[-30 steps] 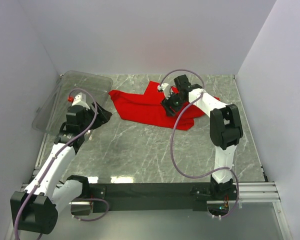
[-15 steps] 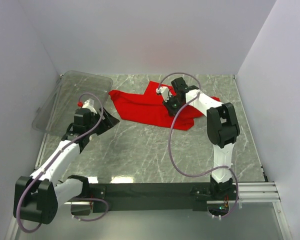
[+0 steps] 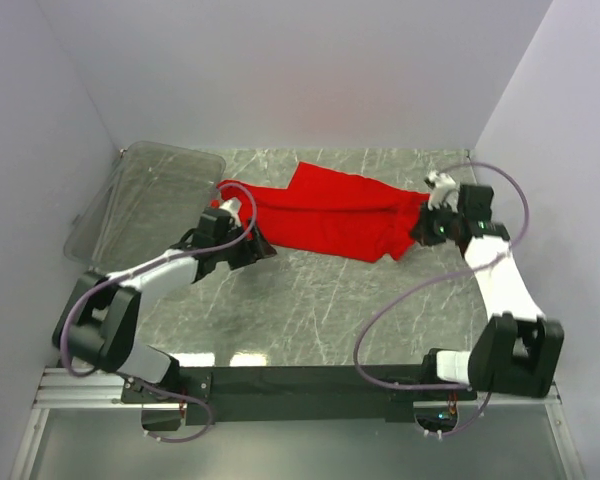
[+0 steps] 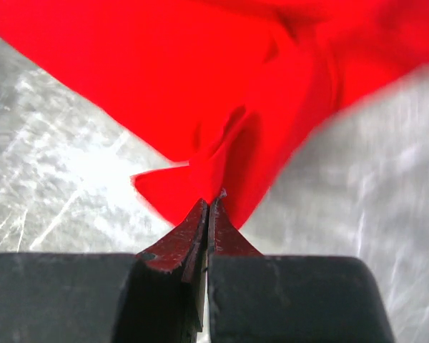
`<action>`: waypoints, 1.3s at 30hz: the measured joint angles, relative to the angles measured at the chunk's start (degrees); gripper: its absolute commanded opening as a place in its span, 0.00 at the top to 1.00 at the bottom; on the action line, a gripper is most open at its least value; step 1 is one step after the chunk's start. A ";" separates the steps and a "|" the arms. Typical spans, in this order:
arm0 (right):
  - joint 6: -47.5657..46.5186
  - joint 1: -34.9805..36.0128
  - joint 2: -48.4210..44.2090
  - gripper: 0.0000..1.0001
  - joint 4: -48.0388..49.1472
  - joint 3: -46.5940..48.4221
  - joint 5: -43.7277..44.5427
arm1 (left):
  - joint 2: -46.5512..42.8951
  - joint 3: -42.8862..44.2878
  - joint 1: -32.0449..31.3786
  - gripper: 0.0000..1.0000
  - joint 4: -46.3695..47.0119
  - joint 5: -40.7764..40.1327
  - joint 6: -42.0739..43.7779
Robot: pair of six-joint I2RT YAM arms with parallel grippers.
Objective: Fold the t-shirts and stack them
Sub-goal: Flatten the tshirt out
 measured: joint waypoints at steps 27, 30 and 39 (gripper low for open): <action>-6.67 -20.24 -11.67 0.56 -3.10 -15.06 19.74 | 22.12 19.93 -8.41 0.25 -6.86 0.55 9.07; -11.06 -21.05 -13.25 0.42 -5.49 -15.02 16.55 | 23.06 21.53 -9.44 0.25 -8.83 -1.33 10.40; -27.80 -19.41 -14.03 0.40 -13.31 -8.09 -2.25 | 23.10 23.58 -10.67 0.25 -12.07 -7.43 13.33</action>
